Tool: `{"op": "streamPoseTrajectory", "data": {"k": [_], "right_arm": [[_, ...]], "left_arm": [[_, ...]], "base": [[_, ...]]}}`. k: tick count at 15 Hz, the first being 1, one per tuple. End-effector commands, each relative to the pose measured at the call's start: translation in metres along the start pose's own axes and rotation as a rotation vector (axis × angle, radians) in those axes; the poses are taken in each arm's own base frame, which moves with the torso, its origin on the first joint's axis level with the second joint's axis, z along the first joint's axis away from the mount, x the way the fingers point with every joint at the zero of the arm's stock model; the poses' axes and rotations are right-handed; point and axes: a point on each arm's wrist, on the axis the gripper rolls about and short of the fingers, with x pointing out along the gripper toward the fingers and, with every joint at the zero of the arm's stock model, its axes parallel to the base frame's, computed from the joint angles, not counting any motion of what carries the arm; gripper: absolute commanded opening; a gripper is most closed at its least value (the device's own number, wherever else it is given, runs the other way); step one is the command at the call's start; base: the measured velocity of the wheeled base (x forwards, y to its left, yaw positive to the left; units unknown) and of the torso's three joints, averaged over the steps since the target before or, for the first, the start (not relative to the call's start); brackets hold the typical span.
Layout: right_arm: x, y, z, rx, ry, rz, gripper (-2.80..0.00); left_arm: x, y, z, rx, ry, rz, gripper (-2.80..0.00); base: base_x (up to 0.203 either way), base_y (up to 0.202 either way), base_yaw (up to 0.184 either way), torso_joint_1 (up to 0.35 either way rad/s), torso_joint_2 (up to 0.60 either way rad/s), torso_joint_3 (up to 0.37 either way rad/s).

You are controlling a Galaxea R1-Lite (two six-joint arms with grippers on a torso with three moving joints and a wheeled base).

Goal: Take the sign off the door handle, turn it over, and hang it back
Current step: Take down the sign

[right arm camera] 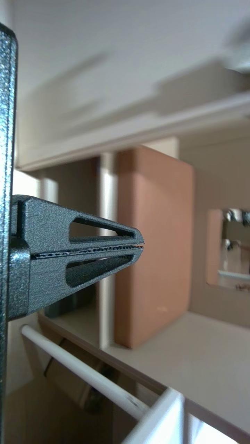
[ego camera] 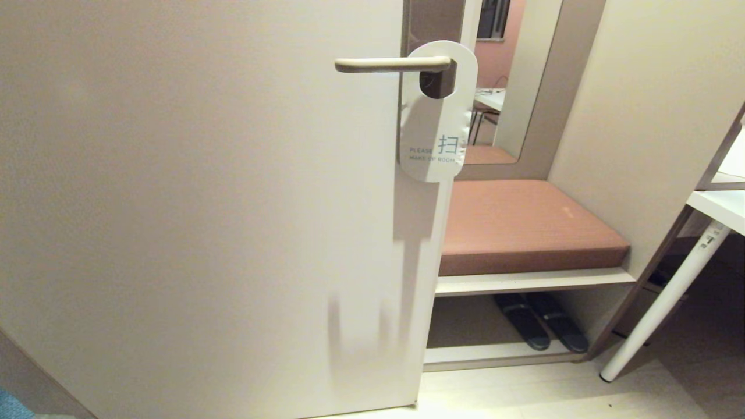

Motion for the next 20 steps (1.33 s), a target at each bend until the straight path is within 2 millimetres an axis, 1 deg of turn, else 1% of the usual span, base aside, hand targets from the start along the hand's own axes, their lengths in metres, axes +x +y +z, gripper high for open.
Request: {"op": "streamPoseTrajectory", "data": {"k": [1, 3, 4, 7, 10, 14, 17, 18, 20], "right_arm": [[0.048, 0.000, 0.027, 0.011, 0.081, -0.016, -2.80], [0.071, -0.001, 0.045, 0.016, 0.085, -0.027, -2.80], [0.082, -0.001, 0.051, 0.017, 0.092, -0.029, -2.80], [0.111, -0.001, 0.064, 0.017, 0.109, -0.031, -2.80], [0.138, -0.001, 0.072, 0.016, 0.128, -0.031, -2.80], [0.169, -0.001, 0.075, 0.014, 0.162, -0.020, -2.80], [0.191, 0.000, 0.074, 0.010, 0.186, 0.027, -2.80], [0.198, 0.000, 0.076, 0.005, 0.187, 0.052, -2.80], [0.215, 0.003, 0.079, -0.010, 0.188, 0.158, -2.80]], "left_arm": [[0.000, 0.000, 0.000, 0.000, 0.001, 0.001, -2.80], [0.000, 0.000, 0.000, 0.000, 0.001, 0.000, -2.80], [0.000, 0.000, 0.000, 0.000, 0.001, 0.000, -2.80], [0.000, 0.000, 0.000, 0.000, 0.001, 0.000, -2.80], [0.000, 0.000, 0.000, 0.000, 0.001, 0.000, -2.80], [0.000, 0.000, 0.000, 0.000, 0.001, 0.000, -2.80], [0.000, 0.000, 0.000, 0.000, 0.001, 0.000, -2.80], [0.000, 0.000, 0.000, 0.000, 0.001, 0.000, -2.80], [0.000, 0.000, 0.000, 0.000, 0.001, 0.000, -2.80]], "base": [[0.000, 0.000, 0.000, 0.000, 0.00, 0.000], [0.000, 0.000, 0.000, 0.000, 0.00, 0.000], [0.000, 0.000, 0.000, 0.000, 0.00, 0.000], [0.000, 0.000, 0.000, 0.000, 0.00, 0.000], [0.000, 0.000, 0.000, 0.000, 0.00, 0.000], [0.000, 0.000, 0.000, 0.000, 0.00, 0.000], [0.000, 0.000, 0.000, 0.000, 0.00, 0.000], [0.000, 0.000, 0.000, 0.000, 0.00, 0.000], [0.000, 0.000, 0.000, 0.000, 0.00, 0.000]]}}
